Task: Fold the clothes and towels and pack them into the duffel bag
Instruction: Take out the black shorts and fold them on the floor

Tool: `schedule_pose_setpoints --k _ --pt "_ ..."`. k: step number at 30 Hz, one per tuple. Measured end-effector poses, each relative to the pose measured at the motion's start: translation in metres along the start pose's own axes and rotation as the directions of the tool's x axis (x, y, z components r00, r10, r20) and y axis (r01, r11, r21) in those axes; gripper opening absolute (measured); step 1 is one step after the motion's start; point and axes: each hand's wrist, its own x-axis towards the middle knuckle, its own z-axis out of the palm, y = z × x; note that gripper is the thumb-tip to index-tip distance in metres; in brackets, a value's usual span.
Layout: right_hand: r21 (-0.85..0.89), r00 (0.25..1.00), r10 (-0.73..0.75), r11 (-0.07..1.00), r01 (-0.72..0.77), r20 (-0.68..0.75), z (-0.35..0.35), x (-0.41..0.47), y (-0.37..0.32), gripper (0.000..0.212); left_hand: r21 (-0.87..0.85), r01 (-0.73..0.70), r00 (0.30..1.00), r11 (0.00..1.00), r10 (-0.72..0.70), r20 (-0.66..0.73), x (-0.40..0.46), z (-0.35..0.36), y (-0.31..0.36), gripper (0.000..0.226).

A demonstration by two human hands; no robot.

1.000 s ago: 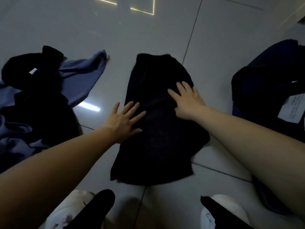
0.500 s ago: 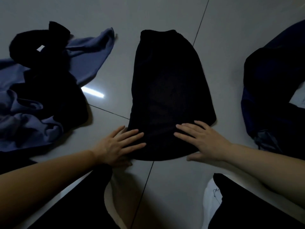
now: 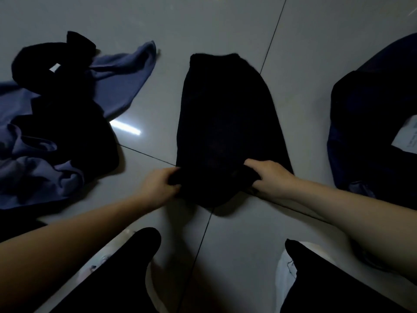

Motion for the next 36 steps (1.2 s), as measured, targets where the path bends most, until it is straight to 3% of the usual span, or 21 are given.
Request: schedule_pose_setpoints --k 1,2,4,7,9,10,13,15,17,18,19,21,22,23,24,25,27,29,32,34,36 --pt "0.141 0.995 0.051 0.988 -0.064 0.091 -0.003 -0.007 -0.002 0.027 -0.308 0.169 0.984 0.936 -0.145 0.1 -0.003 -0.006 0.001 0.02" --pt "0.281 0.98 0.071 0.952 -0.122 0.184 -0.006 -0.014 -0.004 0.028 -0.495 0.236 0.97 0.836 -0.169 0.177 -0.003 -0.012 -0.002 0.016" --pt "0.472 0.95 0.045 0.86 -0.195 0.31 -0.014 -0.026 -0.008 0.03 -0.624 0.315 0.94 0.715 -0.143 0.311 -0.01 -0.028 -0.003 0.024" --pt "0.596 0.934 -0.01 0.772 -0.22 0.358 -0.038 -0.032 -0.018 0.031 -0.661 0.37 0.91 0.653 -0.109 0.401 -0.018 -0.047 0.003 0.067" --pt "0.608 0.951 -0.024 0.774 -0.177 0.308 -0.06 -0.025 -0.027 0.035 -0.687 0.367 0.909 0.627 -0.085 0.408 -0.011 -0.058 0.013 0.084" --pt "0.605 0.964 -0.011 0.78 -0.158 0.266 -0.071 -0.018 -0.03 0.036 -0.702 0.346 0.921 0.623 -0.082 0.381 -0.004 -0.062 0.019 0.079" --pt "0.606 0.993 0.091 0.787 -0.115 0.071 -0.091 0.017 -0.025 0.019 -0.785 0.28 0.956 0.553 -0.236 0.175 0.031 -0.073 0.032 0.027" --pt "0.543 0.946 0.281 0.826 -0.151 -0.163 -0.095 0.043 -0.006 0.019 -0.816 0.247 0.925 0.523 -0.378 0.038 0.057 -0.077 0.032 0.029" --pt "0.496 0.824 0.451 0.832 -0.248 -0.344 -0.099 0.054 0.01 0.032 -0.697 0.255 0.885 0.67 -0.453 -0.112 0.072 -0.073 0.025 0.052" --pt "0.453 0.786 0.467 0.849 -0.271 -0.405 -0.099 0.054 0.016 0.035 -0.583 0.248 0.87 0.774 -0.443 -0.217 0.074 -0.069 0.02 0.056" --pt "0.38 0.781 0.425 0.888 -0.26 -0.458 -0.099 0.051 0.018 0.036 -0.426 0.217 0.87 0.878 -0.372 -0.323 0.071 -0.064 0.018 0.056" --pt "0.175 0.803 0.244 0.969 -0.176 -0.544 -0.091 0.042 0.015 0.038 0.002 -0.01 0.903 1.0 0.01 -0.429 0.061 -0.053 0.017 0.054" --pt "0.057 0.811 0.122 0.992 -0.109 -0.573 -0.084 0.037 0.01 0.042 0.23 -0.173 0.893 0.958 0.251 -0.373 0.057 -0.049 0.017 0.053" --pt "-0.064 0.825 -0.007 0.997 -0.036 -0.566 -0.076 0.031 0.003 0.048 0.417 -0.315 0.854 0.852 0.447 -0.267 0.055 -0.045 0.015 0.055" --pt "-0.194 0.842 -0.139 0.98 0.042 -0.521 -0.065 0.028 -0.001 0.055 0.553 -0.415 0.811 0.723 0.569 -0.135 0.056 -0.041 0.014 0.061" --pt "-0.335 0.853 -0.268 0.935 0.117 -0.448 -0.054 0.025 -0.004 0.062 0.639 -0.466 0.797 0.611 0.605 0.003 0.057 -0.037 0.015 0.068" --pt "-0.539 0.909 -0.371 0.813 0.219 -0.191 -0.034 0.022 -0.008 0.079 0.727 -0.485 0.836 0.486 0.5 0.223 0.062 -0.026 0.024 0.084" --pt "-0.581 0.976 -0.216 0.799 0.155 -0.036 -0.023 0.022 -0.008 0.105 0.771 -0.428 0.895 0.472 0.338 0.291 0.069 -0.013 0.03 0.102" --pt "-0.435 0.995 0.033 0.898 -0.073 -0.098 -0.025 0.033 -0.003 0.129 0.795 -0.363 0.931 0.486 0.224 0.288 0.078 -0.002 0.04 0.121" --pt "-0.322 0.99 0.1 0.938 -0.126 -0.098 -0.031 0.043 0.001 0.135 0.795 -0.314 0.949 0.519 0.166 0.267 0.086 -0.003 0.041 0.129" --pt "-0.317 0.991 0.117 0.939 -0.13 -0.062 -0.032 0.046 0.001 0.136 0.776 -0.263 0.962 0.574 0.099 0.253 0.092 -0.007 0.042 0.135"
